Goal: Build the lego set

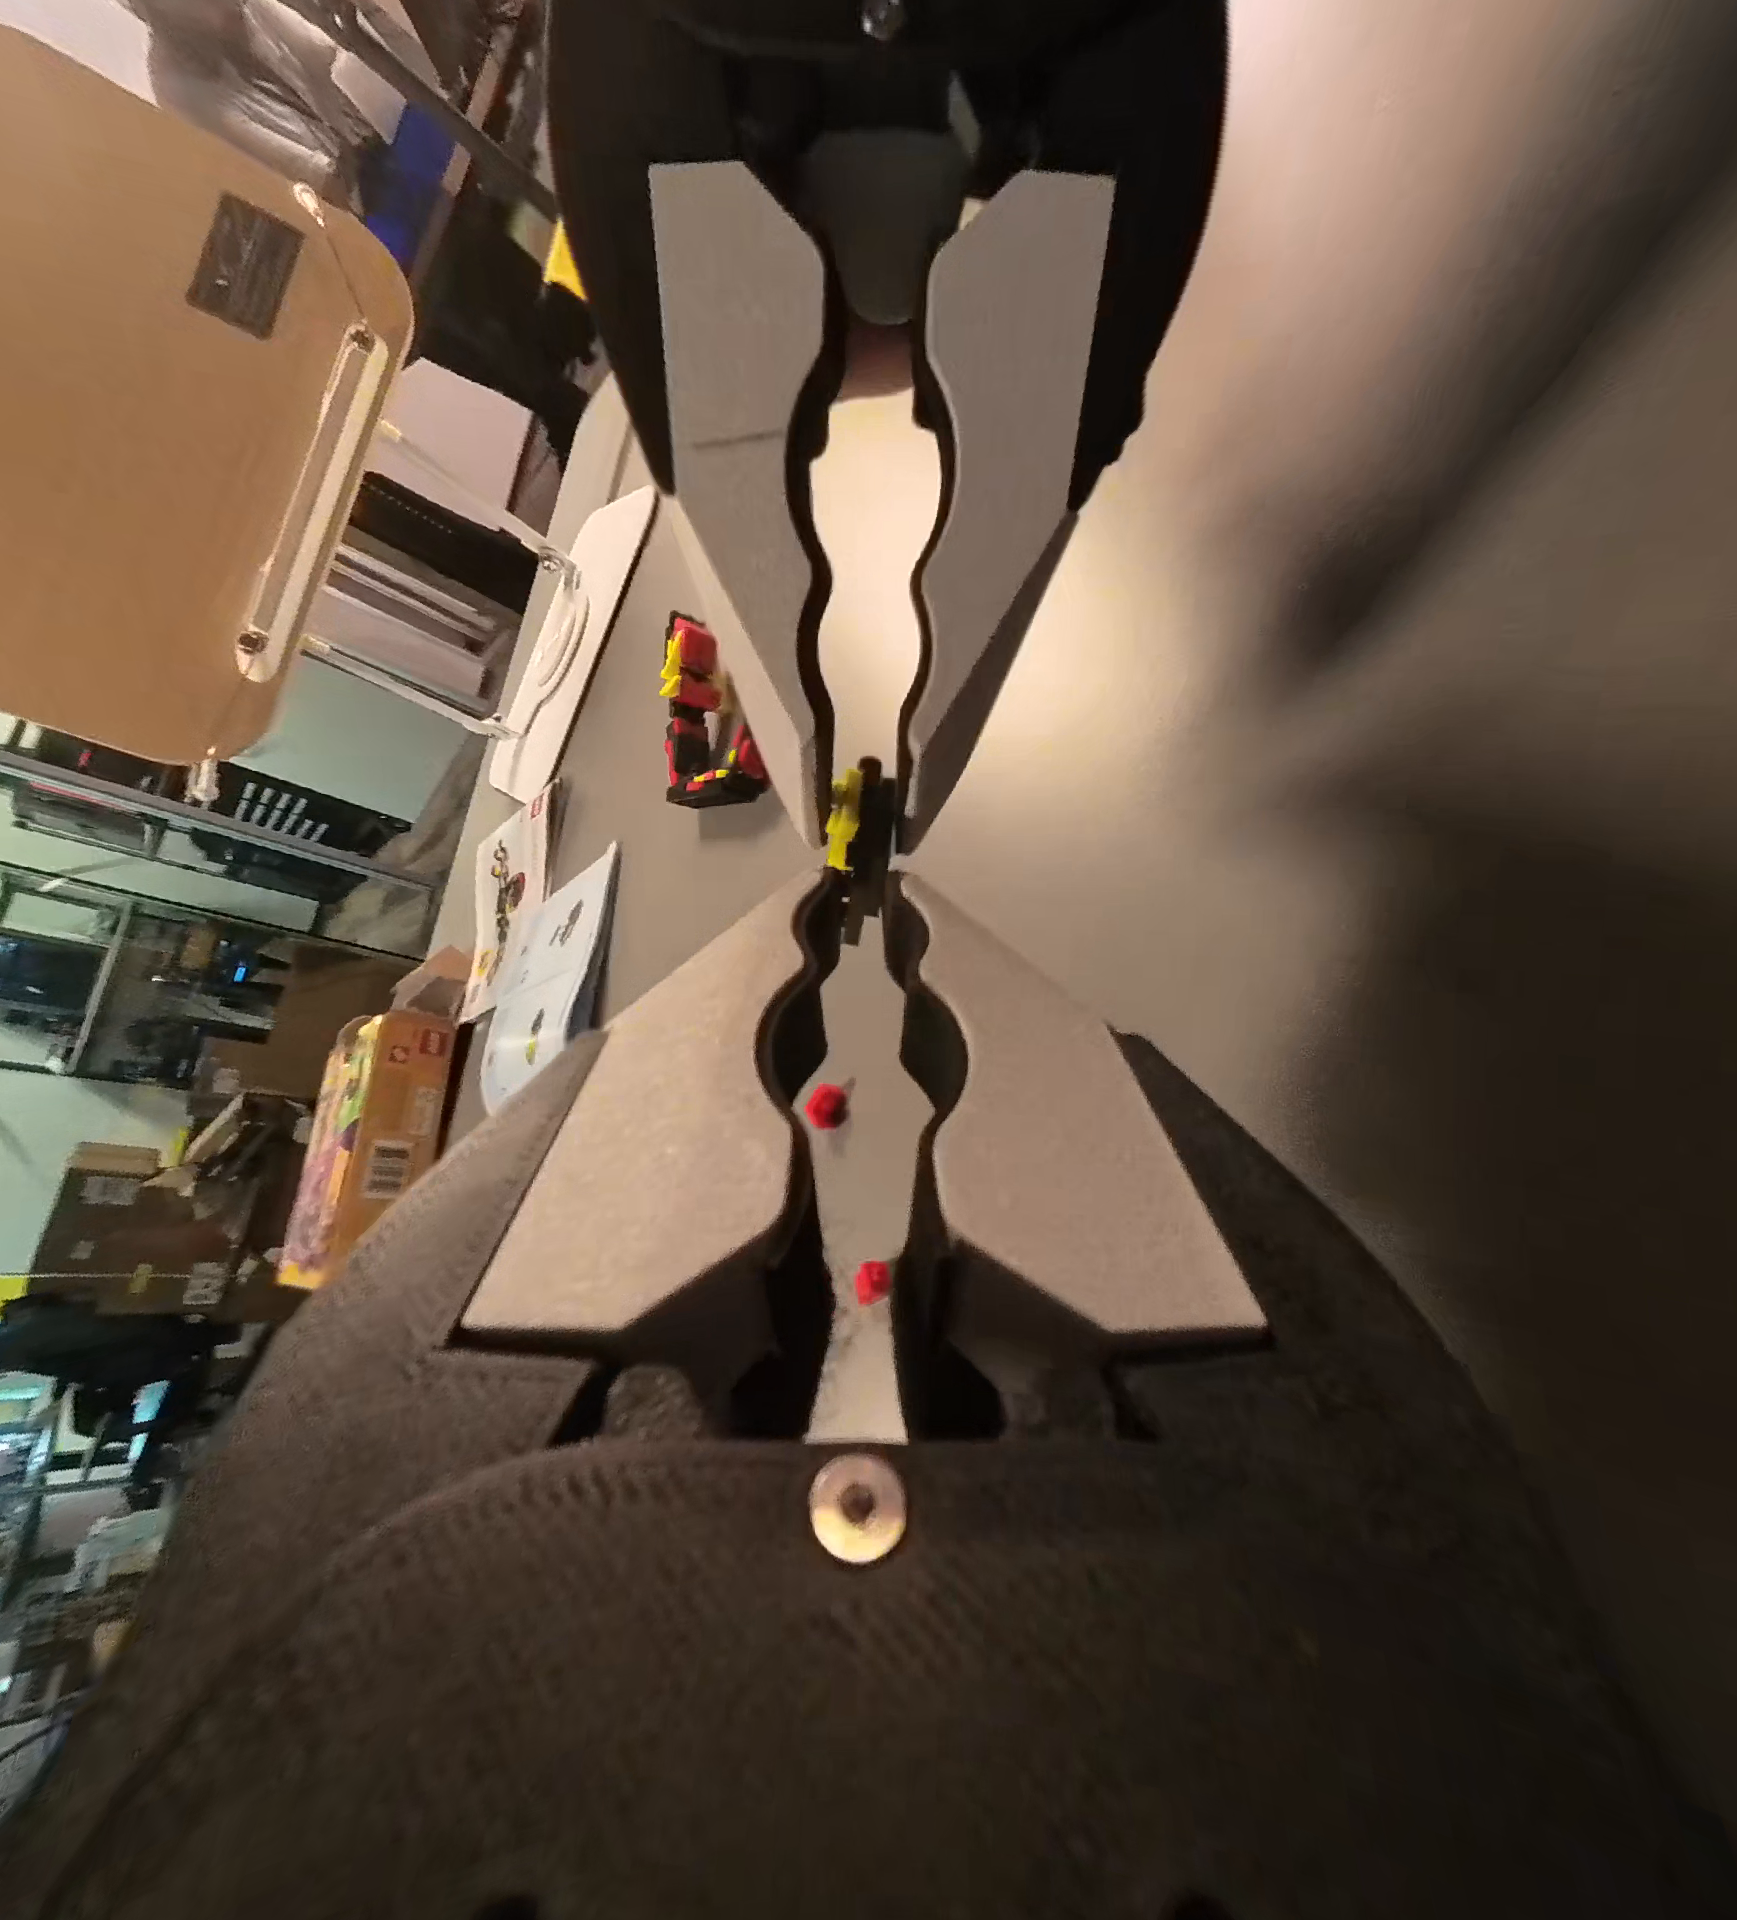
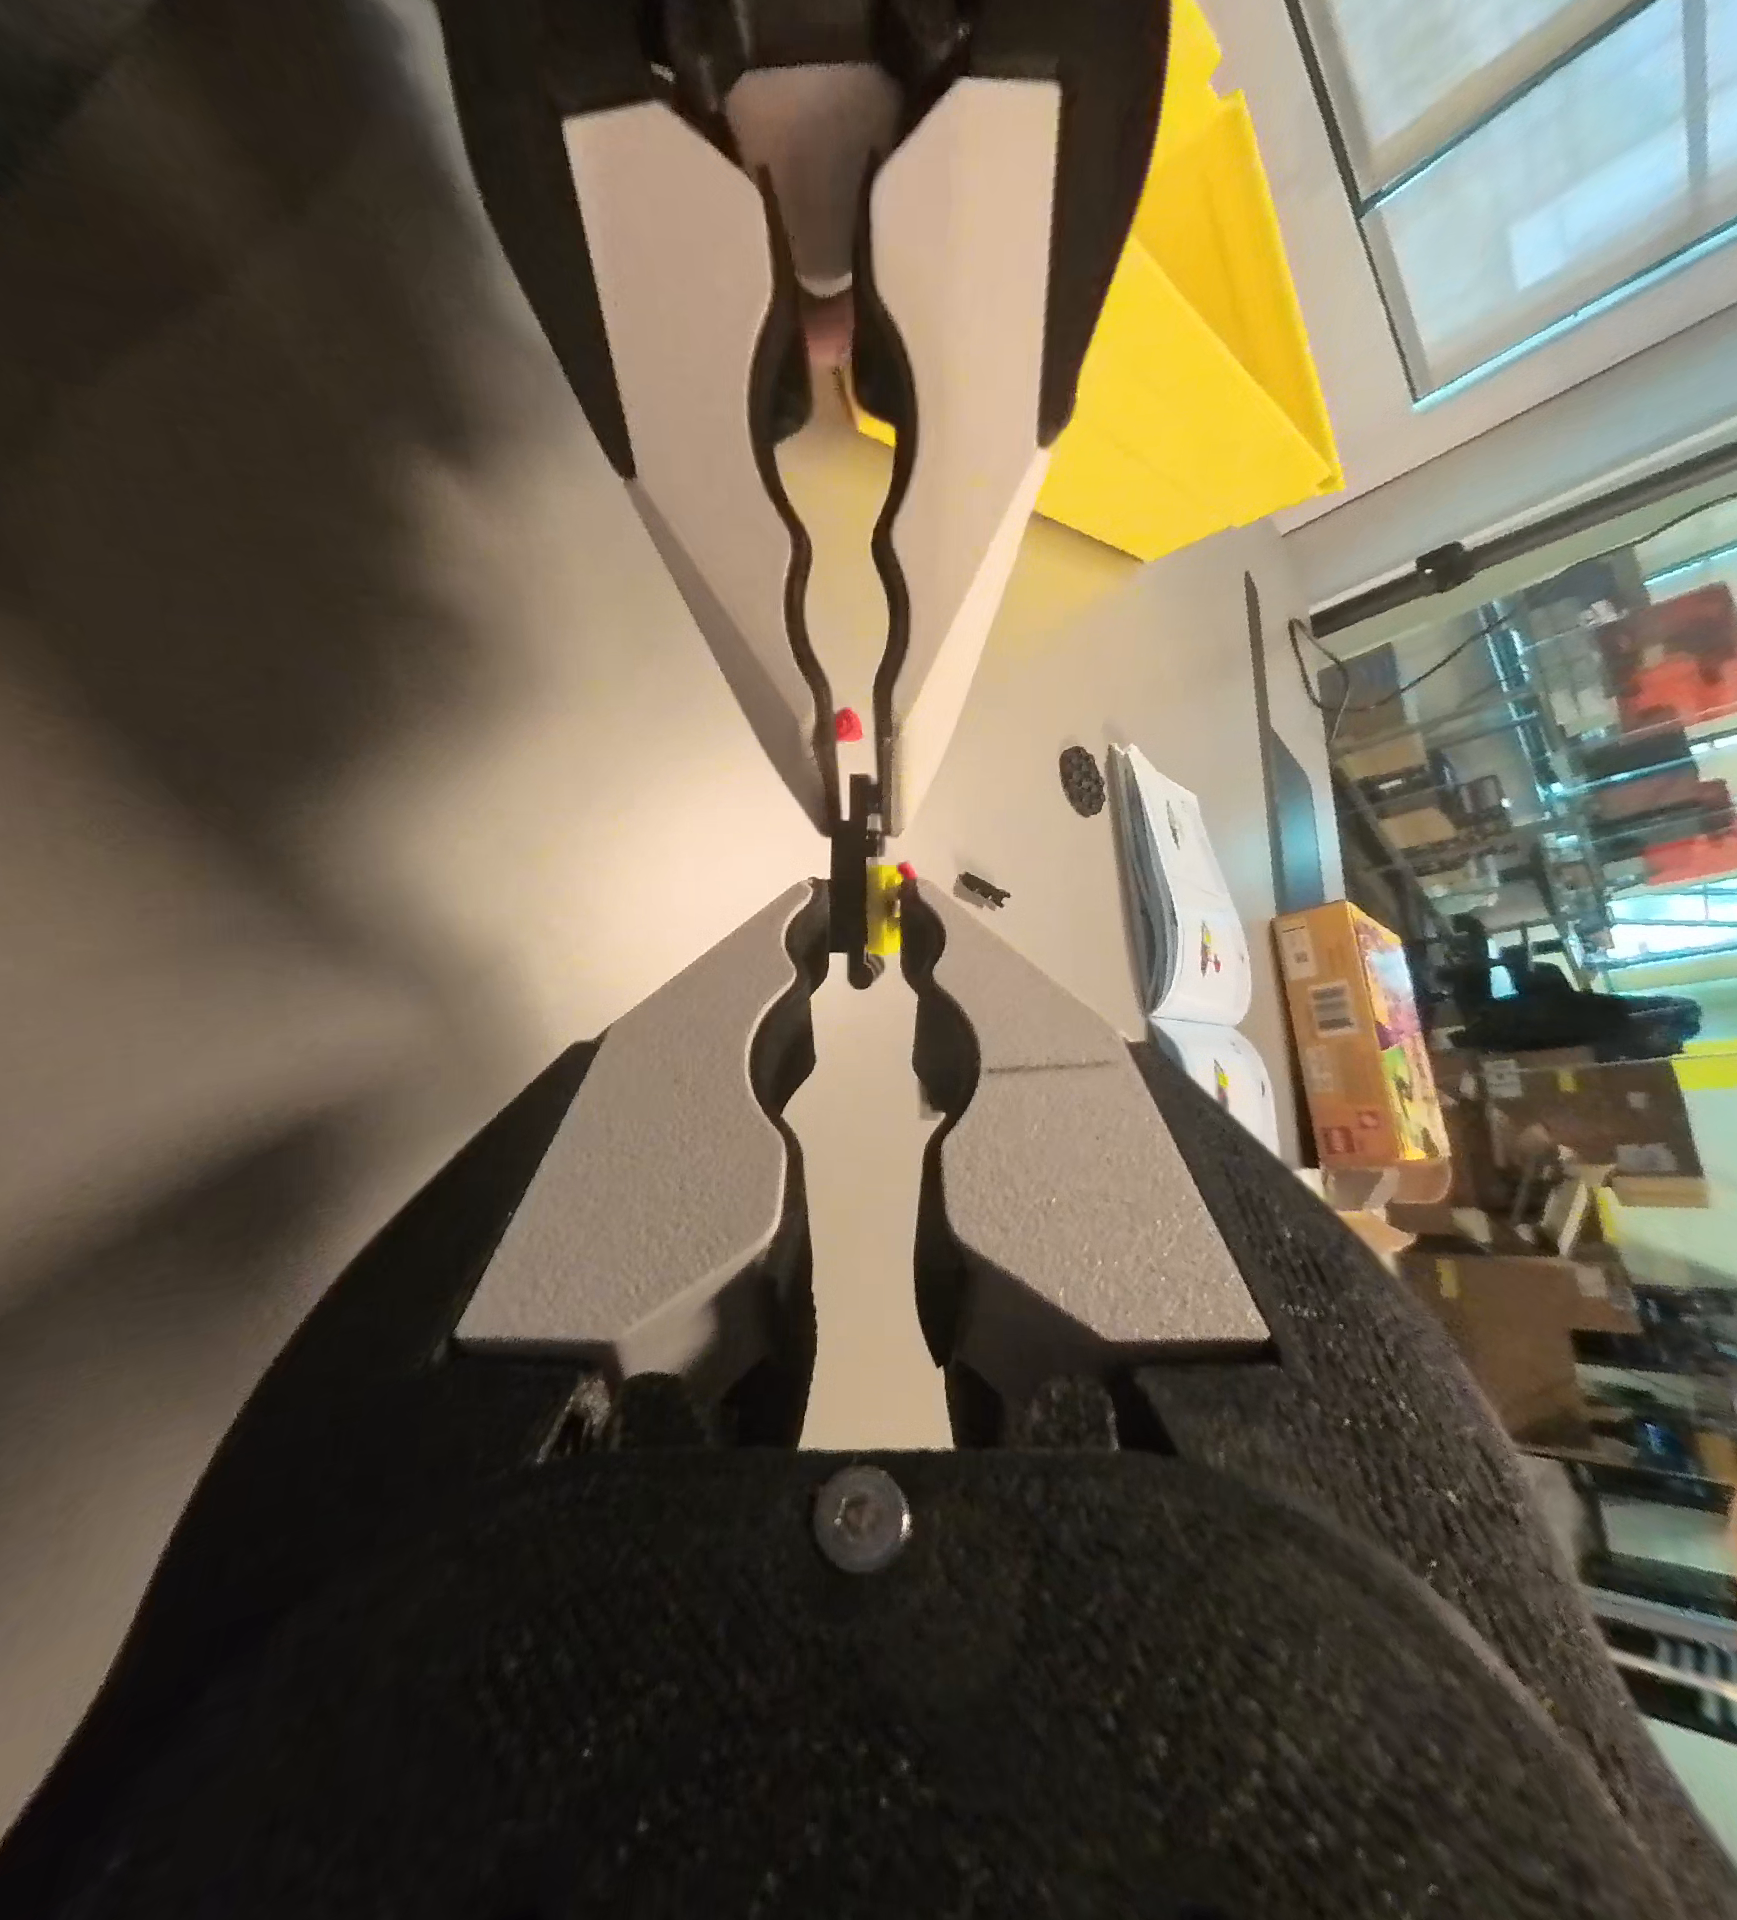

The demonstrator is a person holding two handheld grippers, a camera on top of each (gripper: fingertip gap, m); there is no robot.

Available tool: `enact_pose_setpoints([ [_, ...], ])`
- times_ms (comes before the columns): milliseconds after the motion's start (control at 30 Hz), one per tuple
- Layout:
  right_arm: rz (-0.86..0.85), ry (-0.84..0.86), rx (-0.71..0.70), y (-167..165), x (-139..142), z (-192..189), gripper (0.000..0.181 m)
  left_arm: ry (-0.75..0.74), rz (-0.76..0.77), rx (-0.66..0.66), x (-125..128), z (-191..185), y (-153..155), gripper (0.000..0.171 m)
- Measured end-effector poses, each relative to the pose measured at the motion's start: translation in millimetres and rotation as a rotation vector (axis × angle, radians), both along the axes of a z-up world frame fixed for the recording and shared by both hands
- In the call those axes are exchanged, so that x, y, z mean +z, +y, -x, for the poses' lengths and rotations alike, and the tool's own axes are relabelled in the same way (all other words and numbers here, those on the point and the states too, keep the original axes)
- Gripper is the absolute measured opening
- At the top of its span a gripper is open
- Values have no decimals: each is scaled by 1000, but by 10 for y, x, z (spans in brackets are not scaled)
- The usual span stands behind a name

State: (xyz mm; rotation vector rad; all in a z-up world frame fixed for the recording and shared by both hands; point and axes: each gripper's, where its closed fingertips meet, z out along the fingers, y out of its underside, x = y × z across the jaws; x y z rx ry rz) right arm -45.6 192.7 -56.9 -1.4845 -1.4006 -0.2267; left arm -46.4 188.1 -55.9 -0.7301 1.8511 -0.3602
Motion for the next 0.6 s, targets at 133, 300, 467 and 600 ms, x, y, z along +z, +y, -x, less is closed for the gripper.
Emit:
enact_pose_setpoints([
  [133, 19, -6, 13, -3, -13, 9, 11, 5, -31, -4, -7, 7, -7, 6],
  [300, 39, -71, 30, -14, -56, -11, 9, 13, -27, -13, -37, -8, -34, 5],
  [467, 50, -81, 27, -16, -117, -10, 9, 30, -10, -12, -95, -3, -48, 5],
  [600, 61, -24, -41, 33, -158, -77, 38, 22, 14, 10, -115, -31, -6, 6],
])
